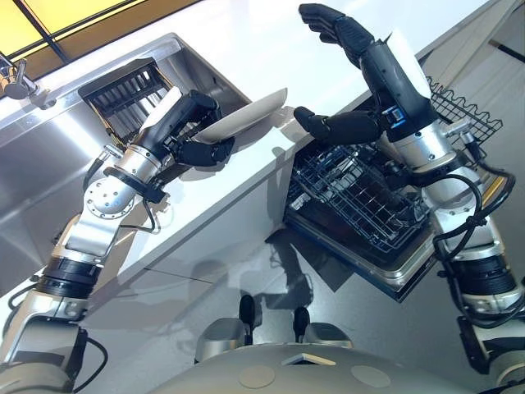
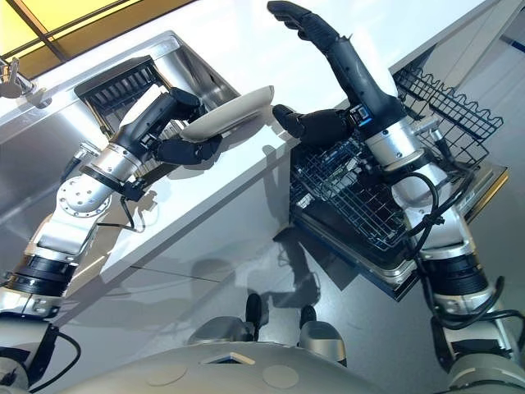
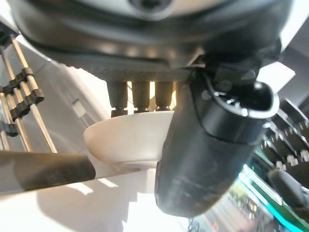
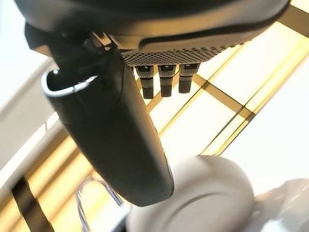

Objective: Pick up plates and place into dishwasher.

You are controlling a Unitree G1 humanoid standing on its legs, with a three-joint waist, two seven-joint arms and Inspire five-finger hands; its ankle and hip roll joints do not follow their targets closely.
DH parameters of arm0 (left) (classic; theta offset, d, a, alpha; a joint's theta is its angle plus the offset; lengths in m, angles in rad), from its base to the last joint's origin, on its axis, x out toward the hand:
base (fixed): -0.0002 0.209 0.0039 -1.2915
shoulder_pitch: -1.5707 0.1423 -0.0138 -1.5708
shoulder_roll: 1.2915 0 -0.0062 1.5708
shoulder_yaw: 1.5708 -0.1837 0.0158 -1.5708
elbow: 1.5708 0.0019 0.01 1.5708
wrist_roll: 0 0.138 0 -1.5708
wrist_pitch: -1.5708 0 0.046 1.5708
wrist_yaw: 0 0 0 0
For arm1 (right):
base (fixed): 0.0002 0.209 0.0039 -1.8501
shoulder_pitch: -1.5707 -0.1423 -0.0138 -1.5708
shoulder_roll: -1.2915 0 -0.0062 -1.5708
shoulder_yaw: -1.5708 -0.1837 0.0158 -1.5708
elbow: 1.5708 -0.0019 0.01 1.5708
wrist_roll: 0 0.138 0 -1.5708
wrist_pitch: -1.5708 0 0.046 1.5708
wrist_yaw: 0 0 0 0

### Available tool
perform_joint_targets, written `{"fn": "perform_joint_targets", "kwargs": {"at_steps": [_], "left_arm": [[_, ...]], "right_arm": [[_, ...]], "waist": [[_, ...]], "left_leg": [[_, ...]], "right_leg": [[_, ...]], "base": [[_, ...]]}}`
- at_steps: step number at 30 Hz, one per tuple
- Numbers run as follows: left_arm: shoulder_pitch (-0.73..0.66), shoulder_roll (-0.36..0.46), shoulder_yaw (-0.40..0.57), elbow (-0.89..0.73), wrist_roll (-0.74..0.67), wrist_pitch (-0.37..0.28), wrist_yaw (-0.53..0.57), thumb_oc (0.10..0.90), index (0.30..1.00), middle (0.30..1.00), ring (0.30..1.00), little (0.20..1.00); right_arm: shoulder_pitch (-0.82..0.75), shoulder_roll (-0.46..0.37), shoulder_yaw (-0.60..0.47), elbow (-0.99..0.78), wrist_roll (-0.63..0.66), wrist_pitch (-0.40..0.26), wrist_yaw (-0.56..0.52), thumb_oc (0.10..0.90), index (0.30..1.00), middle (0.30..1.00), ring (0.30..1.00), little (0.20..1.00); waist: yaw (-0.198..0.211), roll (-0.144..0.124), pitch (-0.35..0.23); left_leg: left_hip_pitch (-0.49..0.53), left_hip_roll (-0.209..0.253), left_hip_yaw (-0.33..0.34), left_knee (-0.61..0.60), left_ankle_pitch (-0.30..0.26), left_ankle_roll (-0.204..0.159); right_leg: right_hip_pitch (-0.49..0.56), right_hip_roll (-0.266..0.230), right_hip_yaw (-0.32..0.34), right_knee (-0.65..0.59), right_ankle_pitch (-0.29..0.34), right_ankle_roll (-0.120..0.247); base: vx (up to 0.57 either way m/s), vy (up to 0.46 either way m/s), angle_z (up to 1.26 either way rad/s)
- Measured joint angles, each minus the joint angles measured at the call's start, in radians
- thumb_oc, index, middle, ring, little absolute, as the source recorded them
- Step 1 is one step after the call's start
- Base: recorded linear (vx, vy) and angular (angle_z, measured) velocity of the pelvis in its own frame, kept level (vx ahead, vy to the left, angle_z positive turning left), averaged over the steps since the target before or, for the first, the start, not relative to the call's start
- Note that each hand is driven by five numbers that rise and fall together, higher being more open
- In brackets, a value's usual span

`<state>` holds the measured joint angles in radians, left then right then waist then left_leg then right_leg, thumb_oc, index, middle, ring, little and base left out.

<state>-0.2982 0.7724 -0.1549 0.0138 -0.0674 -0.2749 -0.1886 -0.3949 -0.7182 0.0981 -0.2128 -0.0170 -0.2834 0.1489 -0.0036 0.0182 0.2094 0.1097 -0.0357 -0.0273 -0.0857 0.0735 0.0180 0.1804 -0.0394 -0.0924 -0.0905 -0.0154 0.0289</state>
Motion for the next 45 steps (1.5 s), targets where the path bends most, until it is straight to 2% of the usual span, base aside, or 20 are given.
{"fn": "perform_joint_targets", "kwargs": {"at_steps": [5,7,11,18,21,23,24,25,26,30,33,43,44,45], "left_arm": [[-0.012,0.049,0.000,-0.033,0.000,-0.018,-0.038,0.100,0.300,0.300,0.300,0.200],[-0.012,0.071,0.000,-0.042,0.000,-0.050,-0.050,0.100,0.300,0.300,0.300,0.200],[-0.016,0.107,-0.001,-0.050,0.000,-0.080,-0.068,0.100,0.300,0.300,0.300,0.200],[-0.018,0.118,-0.002,-0.062,-0.003,-0.117,-0.071,0.100,0.300,0.300,0.300,0.200],[-0.018,0.119,-0.006,-0.062,-0.010,-0.125,-0.072,0.100,0.300,0.300,0.300,0.200],[-0.018,0.119,-0.008,-0.062,-0.013,-0.139,-0.071,0.100,0.300,0.300,0.300,0.200],[-0.018,0.116,-0.009,-0.064,-0.017,-0.148,-0.071,0.100,0.300,0.300,0.300,0.200],[-0.018,0.112,-0.009,-0.071,-0.023,-0.150,-0.072,0.100,0.300,0.300,0.300,0.200],[-0.018,0.104,-0.010,-0.080,-0.031,-0.150,-0.073,0.100,0.300,0.300,0.300,0.200],[-0.021,0.064,-0.032,-0.080,-0.071,-0.149,-0.086,0.100,0.300,0.300,0.300,0.200],[-0.021,0.039,-0.034,-0.076,-0.100,-0.133,-0.099,0.100,0.300,0.300,0.300,0.200],[-0.021,-0.035,0.001,-0.069,-0.190,-0.012,-0.206,0.100,0.300,0.300,0.300,0.200],[-0.021,-0.034,0.003,-0.069,-0.190,-0.012,-0.206,0.407,0.564,0.564,0.564,0.507],[-0.021,-0.032,0.004,-0.069,-0.190,-0.012,-0.206,0.616,0.742,0.742,0.742,0.716]], "right_arm": [[-0.057,-0.096,0.000,0.000,-0.031,-0.029,0.104,0.800,0.900,0.900,0.900,0.900],[-0.071,-0.132,0.008,0.000,-0.043,-0.037,0.177,0.800,0.900,0.900,0.900,0.900],[-0.096,-0.219,0.073,0.000,-0.043,-0.042,0.296,0.800,0.900,0.900,0.900,0.900],[-0.136,-0.245,0.124,0.000,-0.040,-0.040,0.422,0.800,0.900,0.900,0.900,0.900],[-0.148,-0.245,0.139,0.001,-0.018,-0.033,0.431,0.800,0.900,0.900,0.900,0.900],[-0.164,-0.243,0.157,0.001,0.002,-0.027,0.431,0.432,0.585,0.585,0.585,0.532],[-0.165,-0.240,0.157,0.001,0.006,-0.025,0.430,0.309,0.479,0.479,0.479,0.409],[-0.165,-0.235,0.159,0.001,0.007,-0.020,0.426,0.270,0.446,0.446,0.446,0.370],[-0.166,-0.226,0.160,0.004,0.007,-0.014,0.410,0.103,0.302,0.302,0.302,0.203],[-0.171,-0.157,0.160,0.014,0.007,0.015,0.351,0.100,0.300,0.300,0.300,0.200],[-0.171,-0.140,0.176,0.032,-0.001,0.038,0.324,0.100,0.300,0.300,0.300,0.200],[-0.127,-0.094,0.182,0.039,-0.046,0.043,0.230,0.100,0.300,0.300,0.300,0.200],[-0.116,-0.090,0.182,0.038,-0.047,0.042,0.218,0.100,0.300,0.300,0.300,0.200],[-0.110,-0.088,0.182,0.038,-0.049,0.041,0.210,0.100,0.300,0.300,0.300,0.200]], "waist": [[0.001,-0.006,-0.003],[0.001,-0.009,-0.005],[0.001,-0.015,-0.009],[0.003,-0.027,-0.016],[0.004,-0.030,-0.018],[0.004,-0.030,-0.018],[0.004,-0.031,-0.018],[0.005,-0.031,-0.019],[0.006,-0.032,-0.019],[0.005,-0.032,-0.019],[0.006,-0.033,-0.021],[0.002,-0.033,-0.022],[0.002,-0.033,-0.022],[0.002,-0.033,-0.022]], "left_leg": [[0.000,0.000,-0.003,-0.002,0.002,0.000],[0.000,-0.001,-0.003,-0.002,0.002,0.000],[0.000,-0.001,-0.004,-0.002,0.002,0.000],[0.000,-0.001,-0.006,-0.002,0.002,0.001],[-0.001,-0.002,-0.006,-0.002,0.002,0.001],[-0.001,-0.002,-0.007,-0.002,0.002,0.001],[-0.001,-0.001,-0.008,-0.002,0.002,0.001],[-0.001,-0.001,-0.010,-0.002,0.002,0.001],[-0.001,-0.001,-0.011,-0.002,0.002,0.001],[-0.001,-0.002,-0.012,-0.002,0.004,0.001],[-0.001,-0.002,-0.012,-0.002,0.004,0.001],[-0.001,-0.001,-0.010,-0.002,0.004,0.001],[-0.001,-0.001,-0.010,-0.002,0.004,0.000],[-0.001,-0.001,-0.010,-0.002,0.004,0.000]], "right_leg": [[0.000,0.000,-0.002,0.000,0.000,0.000],[0.000,0.000,-0.003,0.000,0.000,0.000],[0.000,0.000,-0.004,0.000,0.000,0.000],[0.000,0.000,-0.005,0.000,0.000,0.000],[0.001,-0.001,-0.006,0.000,0.000,0.000],[0.001,-0.001,-0.006,0.000,0.000,0.000],[0.002,-0.001,-0.008,0.000,0.000,0.000],[0.003,-0.001,-0.009,0.000,0.000,0.000],[0.003,-0.001,-0.011,0.000,0.000,0.000],[0.003,-0.001,-0.012,0.000,0.000,0.000],[0.003,-0.001,-0.012,0.000,0.000,0.000],[0.002,-0.001,-0.010,0.000,0.000,0.000],[0.002,-0.001,-0.010,0.000,0.000,0.000],[0.002,-0.001,-0.010,0.000,0.000,0.000]], "base": [[0.00,0.000,0.00],[0.03,0.000,0.00],[0.01,0.000,0.00],[0.00,0.000,0.00],[0.00,0.000,0.00],[0.00,0.000,0.00],[0.00,-0.004,0.03],[-0.02,-0.003,0.04],[-0.03,-0.001,0.03],[-0.01,0.000,0.01],[0.00,0.000,0.00],[0.00,0.000,0.00],[0.00,0.000,0.00],[0.00,0.000,0.00]]}}
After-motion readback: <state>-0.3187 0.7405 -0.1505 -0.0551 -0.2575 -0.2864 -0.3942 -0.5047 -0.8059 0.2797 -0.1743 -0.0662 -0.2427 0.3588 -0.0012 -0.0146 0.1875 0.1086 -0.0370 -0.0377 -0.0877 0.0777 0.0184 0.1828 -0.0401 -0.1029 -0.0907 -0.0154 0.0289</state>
